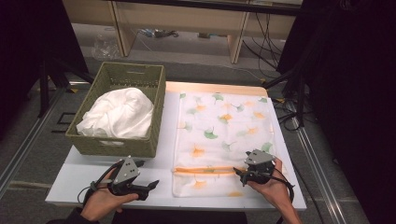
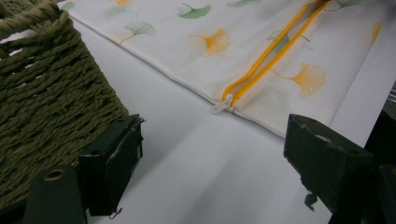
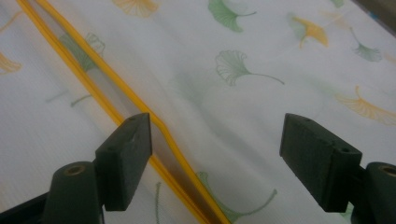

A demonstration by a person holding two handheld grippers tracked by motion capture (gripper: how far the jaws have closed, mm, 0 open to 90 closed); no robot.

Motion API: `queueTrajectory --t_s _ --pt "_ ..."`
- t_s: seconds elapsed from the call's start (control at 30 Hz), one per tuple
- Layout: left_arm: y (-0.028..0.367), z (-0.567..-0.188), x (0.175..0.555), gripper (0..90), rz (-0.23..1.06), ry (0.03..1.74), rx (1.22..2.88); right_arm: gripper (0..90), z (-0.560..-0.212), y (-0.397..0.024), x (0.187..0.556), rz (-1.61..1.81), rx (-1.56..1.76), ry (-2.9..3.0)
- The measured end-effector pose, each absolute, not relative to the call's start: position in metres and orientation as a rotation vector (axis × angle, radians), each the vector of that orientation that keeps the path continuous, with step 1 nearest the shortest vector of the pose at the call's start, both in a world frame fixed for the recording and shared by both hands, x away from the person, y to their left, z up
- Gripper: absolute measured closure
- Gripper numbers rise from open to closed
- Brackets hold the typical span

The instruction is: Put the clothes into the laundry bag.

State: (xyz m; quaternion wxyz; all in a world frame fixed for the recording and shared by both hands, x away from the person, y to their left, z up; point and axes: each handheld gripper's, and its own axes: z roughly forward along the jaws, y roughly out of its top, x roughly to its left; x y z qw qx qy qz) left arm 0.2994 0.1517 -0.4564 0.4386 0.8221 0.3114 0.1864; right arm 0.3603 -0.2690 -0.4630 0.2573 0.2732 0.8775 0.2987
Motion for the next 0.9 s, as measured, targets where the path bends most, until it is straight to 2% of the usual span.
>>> queueTrajectory --t_s 0.2,0.4,0.53,0.8,0.9 --pt "0.153 -0.458 0.301 19.0 0.455 0.779 2.041 29.8 -0.469 -0.262 0.370 0.776 0.727 2.448" --pt "0.156 -0.457 0.299 19.0 0.464 0.762 2.070 46.4 -0.470 -0.253 0.375 0.630 0.616 2.489" --pt "0.155 -0.458 0.300 18.9 0.440 0.757 2.059 51.5 -0.472 -0.252 0.385 0.591 0.619 2.492" --pt "0.156 -0.460 0.302 18.9 0.448 0.761 2.096 55.6 -0.473 -0.244 0.403 0.562 0.635 2.449" --pt "0.156 -0.459 0.301 18.9 0.446 0.762 2.078 61.5 -0.474 -0.242 0.408 0.568 0.639 2.456"
